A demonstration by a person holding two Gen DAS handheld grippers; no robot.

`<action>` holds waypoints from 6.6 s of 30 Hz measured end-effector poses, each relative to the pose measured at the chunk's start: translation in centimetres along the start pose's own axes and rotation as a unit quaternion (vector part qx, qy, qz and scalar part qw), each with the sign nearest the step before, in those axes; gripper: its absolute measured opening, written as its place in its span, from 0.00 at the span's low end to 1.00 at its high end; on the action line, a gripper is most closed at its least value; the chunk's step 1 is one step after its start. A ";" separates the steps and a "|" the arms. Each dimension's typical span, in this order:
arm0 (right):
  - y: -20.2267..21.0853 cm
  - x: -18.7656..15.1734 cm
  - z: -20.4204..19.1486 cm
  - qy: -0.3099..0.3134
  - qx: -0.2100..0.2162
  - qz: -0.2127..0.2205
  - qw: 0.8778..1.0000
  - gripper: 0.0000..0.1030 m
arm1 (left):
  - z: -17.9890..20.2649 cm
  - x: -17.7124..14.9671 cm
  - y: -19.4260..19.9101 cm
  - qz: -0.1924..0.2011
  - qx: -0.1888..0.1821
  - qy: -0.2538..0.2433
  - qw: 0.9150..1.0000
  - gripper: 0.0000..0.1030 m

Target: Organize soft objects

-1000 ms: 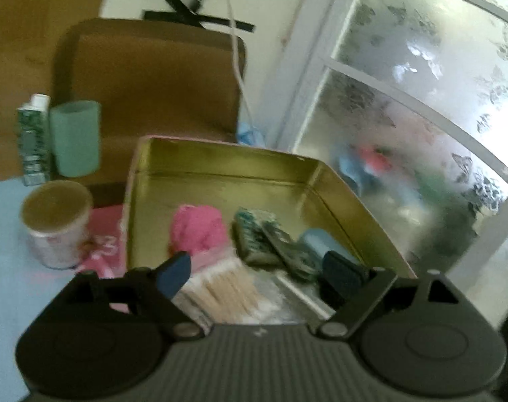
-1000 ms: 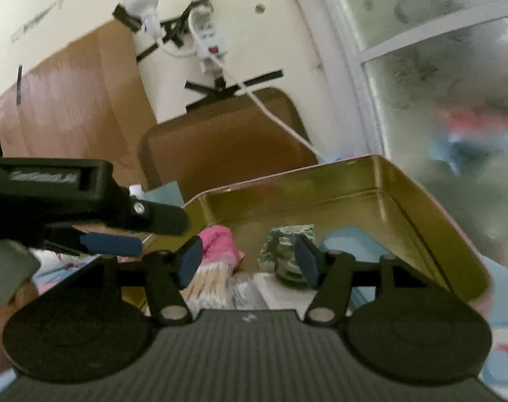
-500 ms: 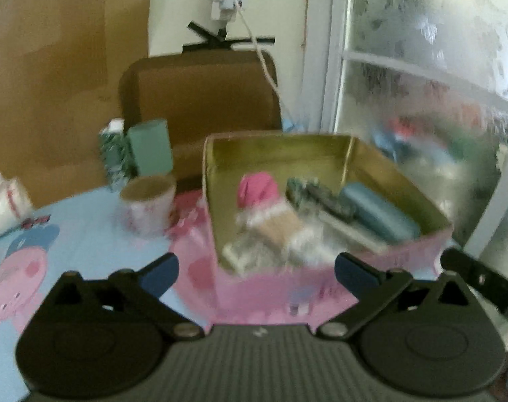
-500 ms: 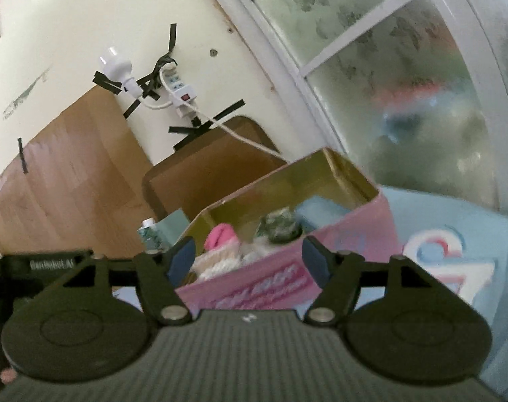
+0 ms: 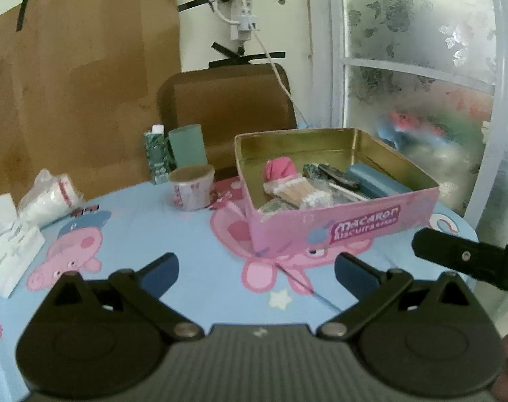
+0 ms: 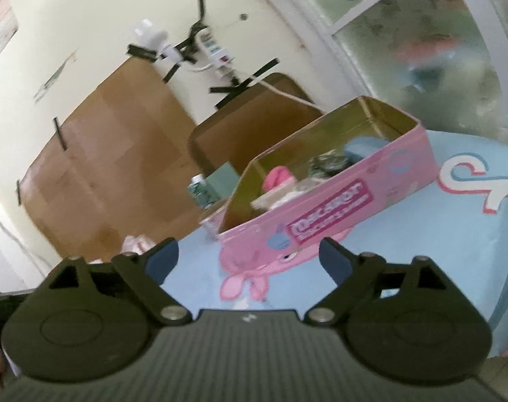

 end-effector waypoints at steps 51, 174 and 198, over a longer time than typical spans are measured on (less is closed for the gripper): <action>0.0 -3.2 -0.8 0.027 -0.040 0.011 0.999 0.94 | -1.8 -3.6 -3.0 -0.046 0.027 0.043 0.998 1.00; 1.7 -5.6 -6.6 0.113 -0.038 0.086 0.989 0.90 | -5.3 -8.6 3.8 0.005 0.082 0.053 0.995 1.00; 1.4 -5.4 -6.3 0.099 -0.038 0.081 0.991 0.90 | -5.2 -8.7 3.5 -0.005 0.082 0.051 0.995 1.00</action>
Point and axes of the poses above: each gripper's, at about its wrist camera, not at the fingertips, and y roughly against the way its jaws point, z to its right, x to its top, the point moved 6 cm from there along -y, roughly the way its jaws point, and after that the axes turned 13 degrees about -z, right-handed, at the moved point
